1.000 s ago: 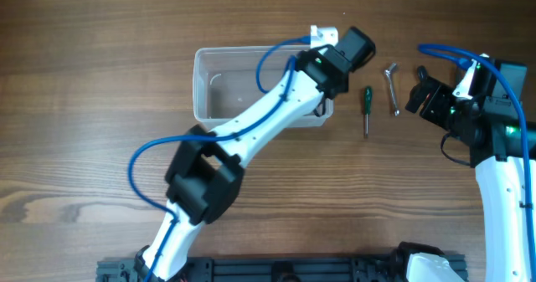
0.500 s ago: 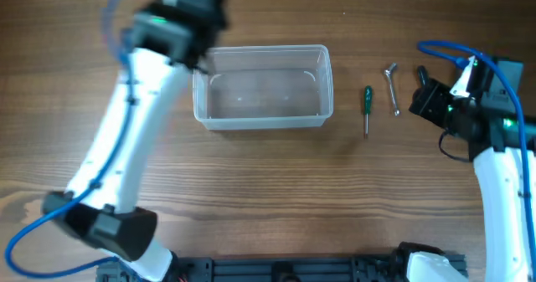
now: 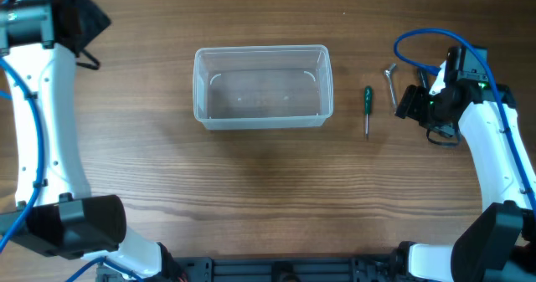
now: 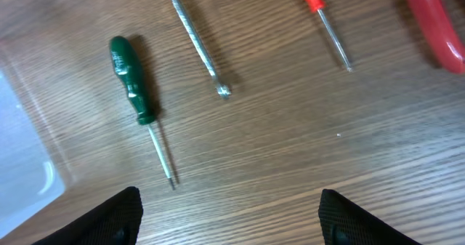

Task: Pack container
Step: 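Release the container and retract the left arm to the side, then lower the right gripper onto the orange-black needle-nose pliers and grasp them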

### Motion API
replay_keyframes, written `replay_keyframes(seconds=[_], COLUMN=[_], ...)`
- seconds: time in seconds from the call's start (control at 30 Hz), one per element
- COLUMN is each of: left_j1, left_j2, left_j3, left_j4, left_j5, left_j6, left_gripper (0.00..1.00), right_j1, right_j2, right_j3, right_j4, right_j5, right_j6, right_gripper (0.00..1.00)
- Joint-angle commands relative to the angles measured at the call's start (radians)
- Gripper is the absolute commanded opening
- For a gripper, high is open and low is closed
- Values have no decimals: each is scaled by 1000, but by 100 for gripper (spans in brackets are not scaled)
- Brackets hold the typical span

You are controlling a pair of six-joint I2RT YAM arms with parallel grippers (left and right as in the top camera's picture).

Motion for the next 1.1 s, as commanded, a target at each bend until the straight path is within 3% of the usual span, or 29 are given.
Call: replay_keyframes(seconds=[0.0, 0.27, 0.47, 0.87, 1.07], left_j1=[53, 75, 75, 75, 75], left_j2=[-4, -4, -4, -4, -4], left_j3=[9, 9, 9, 9, 9], left_j4=[0, 0, 0, 0, 0], left_j5=[19, 19, 19, 19, 19], left_j6=[5, 5, 5, 5, 5], left_gripper=[100, 100, 100, 100, 100], right_j1=[7, 69, 76, -253, -318], right_j2=[7, 40, 44, 46, 46], right_j3=[22, 21, 32, 129, 214], right_j4=[13, 132, 237, 248, 257], right_j5=[-111, -113, 13, 19, 73], right_j6=[-38, -10, -51, -146, -338], right_gripper=[79, 77, 84, 77, 95])
